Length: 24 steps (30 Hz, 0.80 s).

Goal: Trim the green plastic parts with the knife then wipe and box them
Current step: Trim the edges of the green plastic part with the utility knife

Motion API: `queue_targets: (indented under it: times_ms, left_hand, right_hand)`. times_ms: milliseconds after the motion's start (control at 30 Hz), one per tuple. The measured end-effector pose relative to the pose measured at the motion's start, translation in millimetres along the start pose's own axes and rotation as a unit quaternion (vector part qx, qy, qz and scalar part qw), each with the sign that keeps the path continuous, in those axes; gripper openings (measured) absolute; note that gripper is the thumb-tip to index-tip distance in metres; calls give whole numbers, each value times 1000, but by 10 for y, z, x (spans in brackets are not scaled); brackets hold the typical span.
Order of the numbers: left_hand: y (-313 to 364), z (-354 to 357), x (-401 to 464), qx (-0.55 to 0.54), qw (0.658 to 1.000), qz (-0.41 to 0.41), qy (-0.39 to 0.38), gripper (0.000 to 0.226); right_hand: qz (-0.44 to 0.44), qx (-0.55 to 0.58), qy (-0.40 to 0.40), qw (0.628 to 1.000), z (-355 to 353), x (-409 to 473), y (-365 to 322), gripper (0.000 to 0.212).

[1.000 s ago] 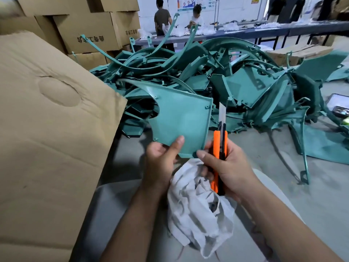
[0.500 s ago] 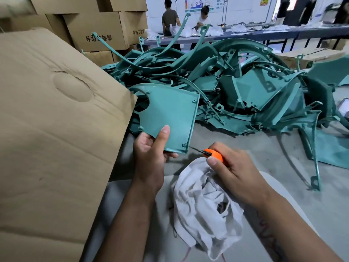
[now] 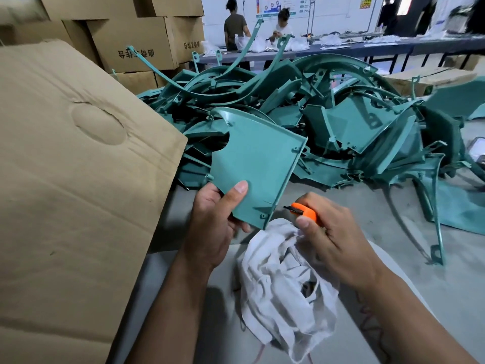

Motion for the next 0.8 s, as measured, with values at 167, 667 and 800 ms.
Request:
queue_targets:
  times_ms: [167,667,800]
  left_hand:
    - [37,-57,-23,11,999,-11,-49,22]
    - [-43,-160,14,-20,997,3,78,31]
    - [-28,-66,1,-32,998,9,44,26]
  right_hand:
    - [6,64,76,995,-110,-18,24,32]
    - [-15,-24,38,999,49,-9,-58,40]
    - [-10,-56,19,998,84,5,-37,46]
Point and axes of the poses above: each hand's wrist, its own x-axis towards the middle knuckle, its own z-axis out of the palm, y = z × x, the point moved 6 cm from there along x, towards the middle knuckle, and after that the axes turned 13 degrees about -y, right-handed, at the moved point
